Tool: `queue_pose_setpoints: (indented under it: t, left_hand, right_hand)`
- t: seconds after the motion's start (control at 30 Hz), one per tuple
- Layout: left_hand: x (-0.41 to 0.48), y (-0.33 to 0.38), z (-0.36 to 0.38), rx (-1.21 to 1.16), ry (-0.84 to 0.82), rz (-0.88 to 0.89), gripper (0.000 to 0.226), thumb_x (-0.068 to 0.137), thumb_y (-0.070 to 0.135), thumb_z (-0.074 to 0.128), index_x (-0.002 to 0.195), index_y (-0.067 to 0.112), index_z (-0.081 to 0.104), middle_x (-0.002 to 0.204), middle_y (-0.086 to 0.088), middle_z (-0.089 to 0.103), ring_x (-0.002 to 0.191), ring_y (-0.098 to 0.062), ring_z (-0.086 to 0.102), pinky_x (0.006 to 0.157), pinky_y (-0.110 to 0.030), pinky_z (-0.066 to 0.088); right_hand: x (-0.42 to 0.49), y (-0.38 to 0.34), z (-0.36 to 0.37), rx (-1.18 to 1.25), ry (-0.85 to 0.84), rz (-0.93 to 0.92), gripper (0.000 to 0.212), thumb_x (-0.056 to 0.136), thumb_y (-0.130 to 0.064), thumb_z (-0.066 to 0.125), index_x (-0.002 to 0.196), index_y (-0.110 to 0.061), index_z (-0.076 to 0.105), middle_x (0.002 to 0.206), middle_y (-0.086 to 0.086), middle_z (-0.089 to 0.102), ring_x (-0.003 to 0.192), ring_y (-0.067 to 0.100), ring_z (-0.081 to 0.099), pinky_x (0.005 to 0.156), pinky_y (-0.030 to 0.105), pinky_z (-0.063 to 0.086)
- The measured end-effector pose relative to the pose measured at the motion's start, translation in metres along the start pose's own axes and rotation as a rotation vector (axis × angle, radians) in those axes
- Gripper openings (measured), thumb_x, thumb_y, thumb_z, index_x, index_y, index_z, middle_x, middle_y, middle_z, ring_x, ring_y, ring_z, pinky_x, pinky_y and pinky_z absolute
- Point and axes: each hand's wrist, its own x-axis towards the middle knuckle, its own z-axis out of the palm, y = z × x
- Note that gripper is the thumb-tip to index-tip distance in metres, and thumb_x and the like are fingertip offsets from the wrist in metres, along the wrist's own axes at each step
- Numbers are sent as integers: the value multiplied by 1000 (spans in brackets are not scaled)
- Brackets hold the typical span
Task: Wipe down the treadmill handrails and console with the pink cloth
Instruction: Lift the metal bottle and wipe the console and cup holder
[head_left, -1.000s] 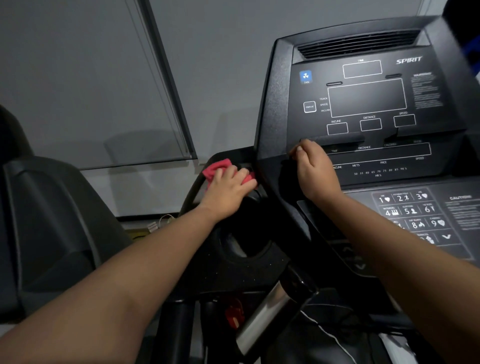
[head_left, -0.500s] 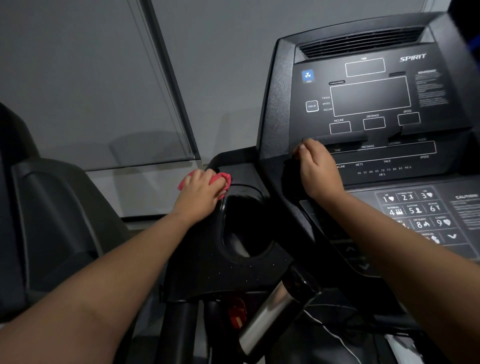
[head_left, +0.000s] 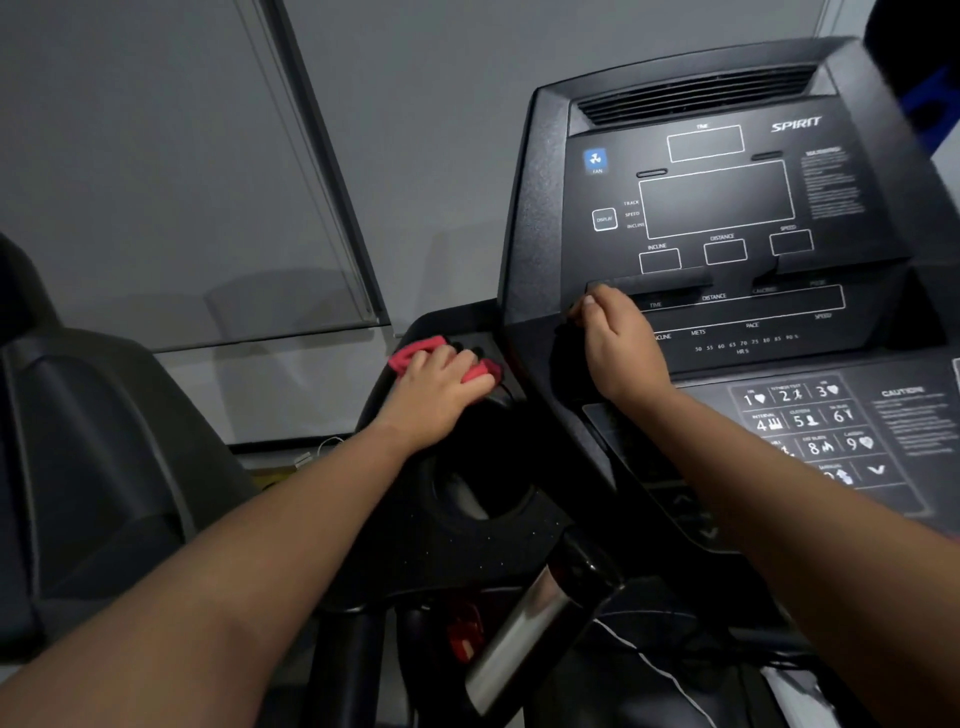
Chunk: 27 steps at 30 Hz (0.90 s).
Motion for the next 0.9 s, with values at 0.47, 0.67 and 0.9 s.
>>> queue_pose_setpoints:
  t: [0.47,0.67,0.9]
  left_hand:
    - [-15,-10,-5,17,-110,-118,42,60,7,79,98,18,65,94,-12,62,77,-34,57,59,-41,46]
    - [6,18,-11,46,-155,-37,37,78,11,42,103,21,68,100,-11,60,88,-34,57,67,-42,45]
    - [3,16,-16,59,-232,-33,34,81,10,48,109,21,65,107,-13,60,95,-35,56,71,-44,45]
  right_hand:
    - [-2,-3,1,-10,-3,19,26,99,-20,35,81,-13,52,89,5,54,83,18,48,72,29,32]
    - [-1,-2,1,-27,4,32,26,98,-20,35,79,-13,51,87,5,53,82,19,47,71,29,31]
    - [-1,-4,0,-19,-1,35,26,98,-21,35,80,-13,52,88,4,54,83,18,48,73,31,33]
